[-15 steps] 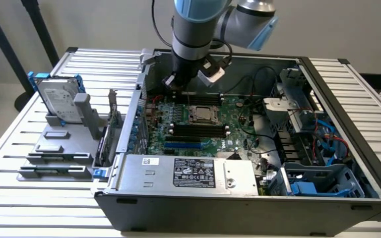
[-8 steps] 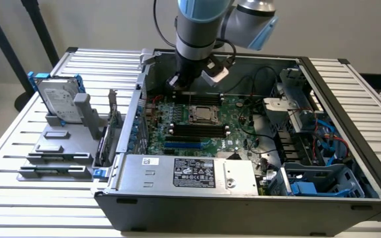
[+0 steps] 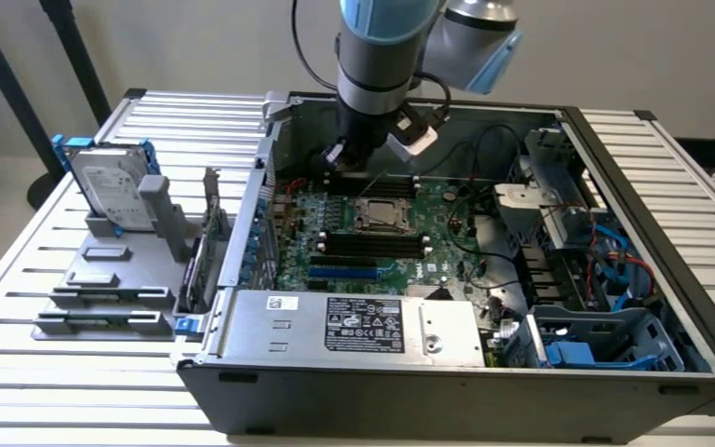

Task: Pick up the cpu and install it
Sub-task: 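Install the first cpu locking lever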

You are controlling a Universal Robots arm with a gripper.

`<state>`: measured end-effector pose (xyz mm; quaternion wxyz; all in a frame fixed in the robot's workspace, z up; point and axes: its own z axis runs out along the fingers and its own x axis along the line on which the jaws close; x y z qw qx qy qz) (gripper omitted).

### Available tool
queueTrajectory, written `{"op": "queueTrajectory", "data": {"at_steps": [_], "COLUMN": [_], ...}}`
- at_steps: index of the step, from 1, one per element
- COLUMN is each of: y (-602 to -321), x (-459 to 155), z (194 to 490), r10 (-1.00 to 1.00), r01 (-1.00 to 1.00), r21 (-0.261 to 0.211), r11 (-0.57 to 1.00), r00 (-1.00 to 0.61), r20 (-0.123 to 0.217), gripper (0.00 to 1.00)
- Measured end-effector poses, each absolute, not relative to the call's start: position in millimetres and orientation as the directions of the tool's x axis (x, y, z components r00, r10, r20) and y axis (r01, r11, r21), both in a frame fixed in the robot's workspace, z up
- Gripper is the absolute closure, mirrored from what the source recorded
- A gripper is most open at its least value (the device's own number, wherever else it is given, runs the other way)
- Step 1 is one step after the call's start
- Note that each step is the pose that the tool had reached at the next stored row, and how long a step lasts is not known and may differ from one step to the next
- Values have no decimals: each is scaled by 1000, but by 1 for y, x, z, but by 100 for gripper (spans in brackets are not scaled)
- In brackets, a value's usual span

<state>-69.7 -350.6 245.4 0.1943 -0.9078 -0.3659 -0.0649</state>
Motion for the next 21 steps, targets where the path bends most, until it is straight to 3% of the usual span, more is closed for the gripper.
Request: {"op": "queueTrajectory", "data": {"at_steps": [13,21], "y": [-347,-343], "x": [-70,-70], "z": [227,220], "r10": [646,654], "r01": [693,701], "r21": [-281,-237], "r11": [-664,-673], "r00": [721,713], "r20": [253,251], "gripper": [89,89]}}
